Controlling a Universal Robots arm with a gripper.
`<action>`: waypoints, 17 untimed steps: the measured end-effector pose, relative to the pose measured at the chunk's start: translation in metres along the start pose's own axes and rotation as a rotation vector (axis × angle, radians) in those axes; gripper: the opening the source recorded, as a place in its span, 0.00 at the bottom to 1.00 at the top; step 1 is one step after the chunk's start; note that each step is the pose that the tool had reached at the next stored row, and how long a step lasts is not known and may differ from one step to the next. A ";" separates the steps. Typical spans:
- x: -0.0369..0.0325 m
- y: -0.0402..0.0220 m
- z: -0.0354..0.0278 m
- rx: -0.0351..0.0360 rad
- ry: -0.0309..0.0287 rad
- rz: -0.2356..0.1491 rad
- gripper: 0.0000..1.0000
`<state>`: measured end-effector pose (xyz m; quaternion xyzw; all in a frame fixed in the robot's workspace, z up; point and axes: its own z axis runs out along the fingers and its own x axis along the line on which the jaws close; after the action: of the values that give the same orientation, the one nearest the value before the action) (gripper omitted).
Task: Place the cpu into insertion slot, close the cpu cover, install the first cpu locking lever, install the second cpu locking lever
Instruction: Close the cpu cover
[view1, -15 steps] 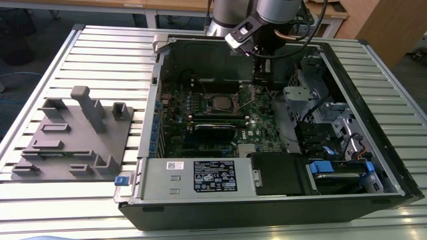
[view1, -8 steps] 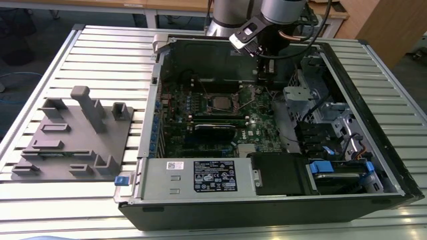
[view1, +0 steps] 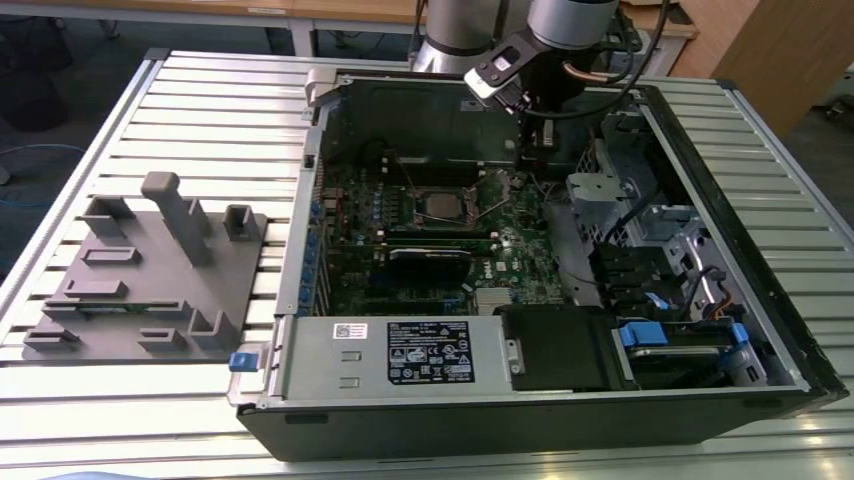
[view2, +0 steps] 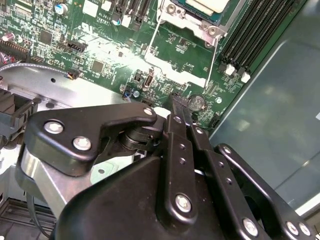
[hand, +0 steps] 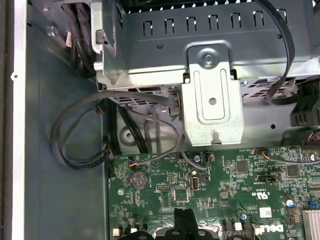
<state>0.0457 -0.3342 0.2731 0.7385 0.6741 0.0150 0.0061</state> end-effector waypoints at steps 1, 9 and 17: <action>0.0000 0.0000 0.0000 0.0000 0.0000 0.000 0.10; 0.0000 0.0001 0.0022 -0.0001 -0.0006 0.000 0.10; 0.0001 0.0018 0.0080 -0.0008 -0.0083 0.000 0.10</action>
<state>0.0478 -0.3342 0.2652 0.7385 0.6741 0.0122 0.0092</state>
